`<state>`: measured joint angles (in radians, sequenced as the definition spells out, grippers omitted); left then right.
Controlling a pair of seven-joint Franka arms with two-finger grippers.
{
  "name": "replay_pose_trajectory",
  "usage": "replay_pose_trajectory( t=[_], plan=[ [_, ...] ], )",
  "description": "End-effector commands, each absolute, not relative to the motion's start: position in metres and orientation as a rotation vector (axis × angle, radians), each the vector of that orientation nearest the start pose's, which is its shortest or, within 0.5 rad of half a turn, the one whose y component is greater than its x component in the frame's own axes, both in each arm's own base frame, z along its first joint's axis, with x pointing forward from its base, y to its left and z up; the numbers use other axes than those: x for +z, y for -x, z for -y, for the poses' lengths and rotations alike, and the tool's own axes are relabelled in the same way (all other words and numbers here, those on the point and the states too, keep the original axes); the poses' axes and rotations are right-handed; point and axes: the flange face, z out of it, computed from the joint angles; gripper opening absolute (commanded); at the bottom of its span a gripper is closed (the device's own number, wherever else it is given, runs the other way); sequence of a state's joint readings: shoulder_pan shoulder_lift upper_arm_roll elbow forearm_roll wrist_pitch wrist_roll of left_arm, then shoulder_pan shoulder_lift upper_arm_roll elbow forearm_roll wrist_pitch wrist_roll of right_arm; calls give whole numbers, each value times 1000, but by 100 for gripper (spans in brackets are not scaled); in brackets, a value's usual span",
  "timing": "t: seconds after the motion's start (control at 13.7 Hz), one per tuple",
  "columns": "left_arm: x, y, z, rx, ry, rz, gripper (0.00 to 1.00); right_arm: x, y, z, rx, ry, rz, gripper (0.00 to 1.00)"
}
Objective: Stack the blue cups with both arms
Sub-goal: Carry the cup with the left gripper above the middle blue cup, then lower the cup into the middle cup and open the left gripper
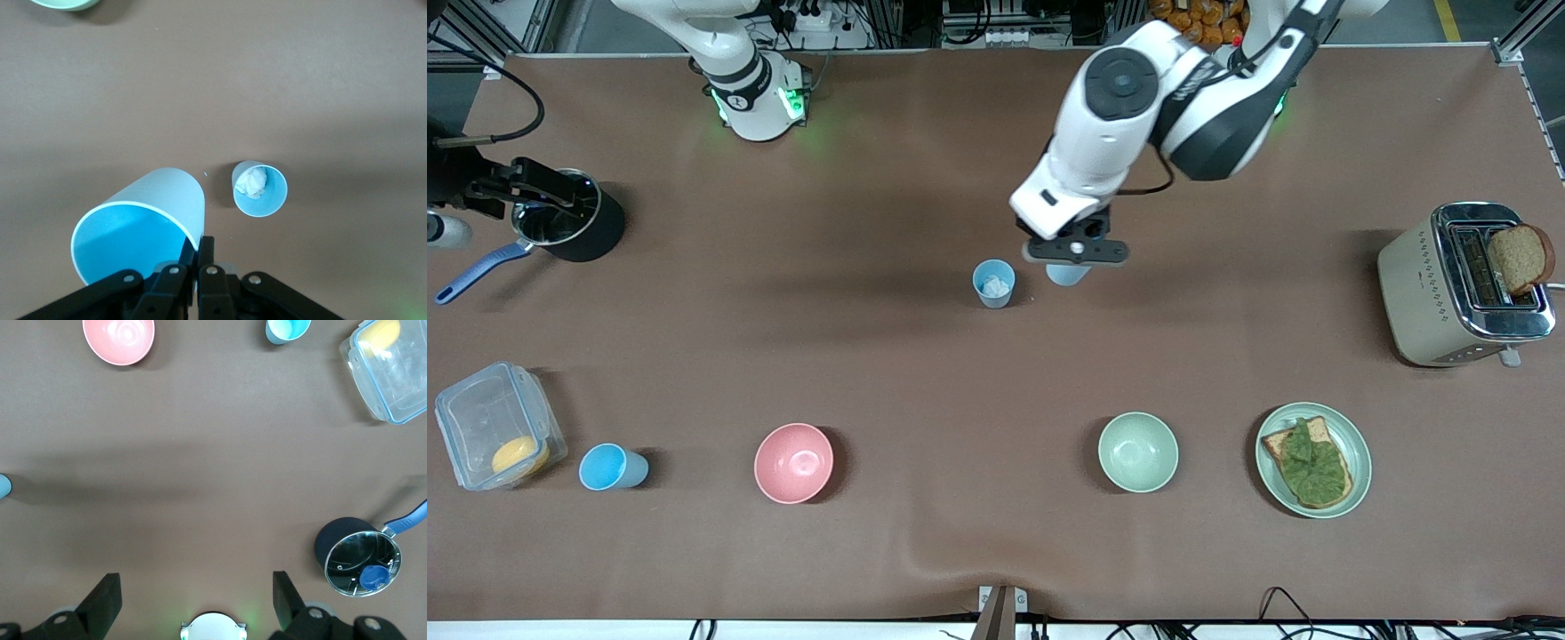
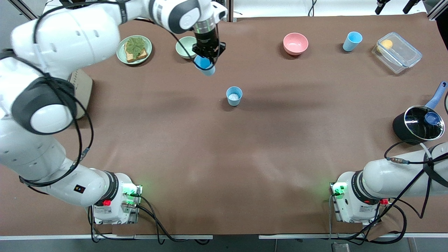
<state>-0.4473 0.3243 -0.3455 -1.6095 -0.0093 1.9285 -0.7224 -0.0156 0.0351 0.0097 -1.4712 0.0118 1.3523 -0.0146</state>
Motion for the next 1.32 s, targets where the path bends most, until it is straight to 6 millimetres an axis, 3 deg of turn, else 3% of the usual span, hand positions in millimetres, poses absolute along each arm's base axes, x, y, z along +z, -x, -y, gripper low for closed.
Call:
replay_pose_trajectory(
  t=[0.0,0.37,0.59,0.88,1.25],
  plan=[
    [429,-489,483,133,3178,-93,0,638,-543,3,245,3122,35,100],
    [397,-485,526,108,3147,46,0,638,-543,5,247,3122,33,100],
    [393,-474,536,106,3134,100,0,638,-543,6,247,3122,28,100],
    [371,-461,551,156,3123,166,0,638,-543,6,249,3121,28,100],
    [356,-455,563,165,3139,212,0,638,-543,5,247,3122,33,100]
  ],
)
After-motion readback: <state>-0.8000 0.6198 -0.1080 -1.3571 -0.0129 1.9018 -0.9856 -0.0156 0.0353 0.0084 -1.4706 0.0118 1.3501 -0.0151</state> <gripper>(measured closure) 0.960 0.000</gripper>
